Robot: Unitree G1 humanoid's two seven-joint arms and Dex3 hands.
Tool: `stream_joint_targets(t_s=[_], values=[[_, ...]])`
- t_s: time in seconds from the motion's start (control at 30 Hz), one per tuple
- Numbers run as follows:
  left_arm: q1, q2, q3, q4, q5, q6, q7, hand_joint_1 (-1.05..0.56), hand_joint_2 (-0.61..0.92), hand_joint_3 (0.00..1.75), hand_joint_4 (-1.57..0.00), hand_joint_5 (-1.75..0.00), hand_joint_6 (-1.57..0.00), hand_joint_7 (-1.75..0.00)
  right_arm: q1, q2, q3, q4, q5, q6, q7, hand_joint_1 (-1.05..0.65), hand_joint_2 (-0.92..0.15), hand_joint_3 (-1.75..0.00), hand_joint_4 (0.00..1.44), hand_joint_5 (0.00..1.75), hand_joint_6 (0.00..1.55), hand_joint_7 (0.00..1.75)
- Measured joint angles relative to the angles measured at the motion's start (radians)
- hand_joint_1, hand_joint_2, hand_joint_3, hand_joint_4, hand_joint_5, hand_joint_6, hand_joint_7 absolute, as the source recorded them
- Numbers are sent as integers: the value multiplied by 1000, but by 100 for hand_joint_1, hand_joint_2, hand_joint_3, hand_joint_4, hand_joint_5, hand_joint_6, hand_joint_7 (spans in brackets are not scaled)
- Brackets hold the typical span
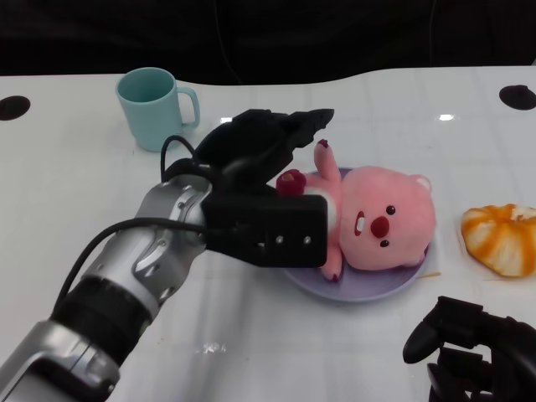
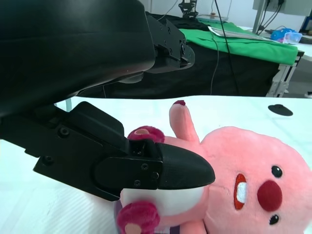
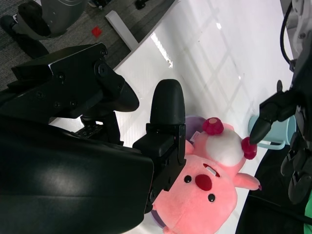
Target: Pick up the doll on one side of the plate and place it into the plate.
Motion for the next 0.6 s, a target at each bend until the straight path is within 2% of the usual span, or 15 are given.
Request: stream_joint_targets(t_s=[0.07,0.23,0.47,0.6], values=[[26,15,9,-44,-3,-3,-13,-86,92,37,0,-46,-12,-2,0,0,0,0,0,0,0,-2,-70,-108,62,175,50,152],[95,42,41,-156,-22,-16,-20,-66,92,18,0,-57,-16,-4,0,-1,0,0,0,0,3,-2,-70,-108,62,175,50,152],[182,76,74,-265,-32,-43,-20,-43,90,4,0,-69,-23,-7,-1,-2,-1,2,-1,-5,11,-2,-70,-109,62,175,51,152],[242,82,107,-279,-56,-119,8,-21,86,1,-11,-84,-36,-12,-1,-2,-1,2,-1,-6,12,-2,-70,-109,63,175,51,152]])
